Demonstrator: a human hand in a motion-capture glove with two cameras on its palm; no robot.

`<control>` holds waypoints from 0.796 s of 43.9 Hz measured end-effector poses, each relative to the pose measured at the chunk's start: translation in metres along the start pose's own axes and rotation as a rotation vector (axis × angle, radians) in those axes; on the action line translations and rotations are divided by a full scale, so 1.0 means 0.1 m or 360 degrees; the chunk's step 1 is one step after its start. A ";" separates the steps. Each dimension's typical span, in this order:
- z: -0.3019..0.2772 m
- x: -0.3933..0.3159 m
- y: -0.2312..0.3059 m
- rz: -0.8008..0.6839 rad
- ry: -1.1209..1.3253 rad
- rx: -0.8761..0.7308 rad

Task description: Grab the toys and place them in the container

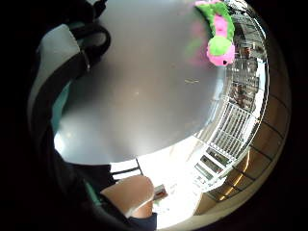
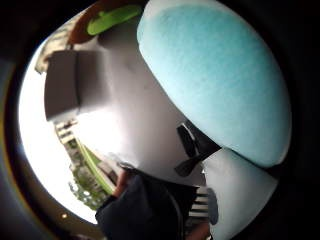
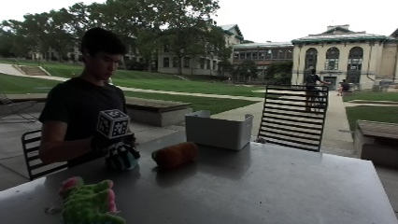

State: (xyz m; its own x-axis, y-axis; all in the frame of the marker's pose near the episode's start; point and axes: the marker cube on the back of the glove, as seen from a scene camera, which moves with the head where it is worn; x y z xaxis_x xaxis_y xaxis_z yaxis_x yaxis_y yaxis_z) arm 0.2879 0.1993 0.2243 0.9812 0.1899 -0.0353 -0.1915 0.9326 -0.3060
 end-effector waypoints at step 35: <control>-2.18 -0.96 0.12 -0.0205 -0.0121 0.0909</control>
State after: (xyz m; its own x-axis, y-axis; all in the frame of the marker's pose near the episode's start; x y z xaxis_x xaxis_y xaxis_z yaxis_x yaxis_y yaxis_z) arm 0.1968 0.1253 0.0171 0.9969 0.0658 0.0429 -0.0747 0.9632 0.2581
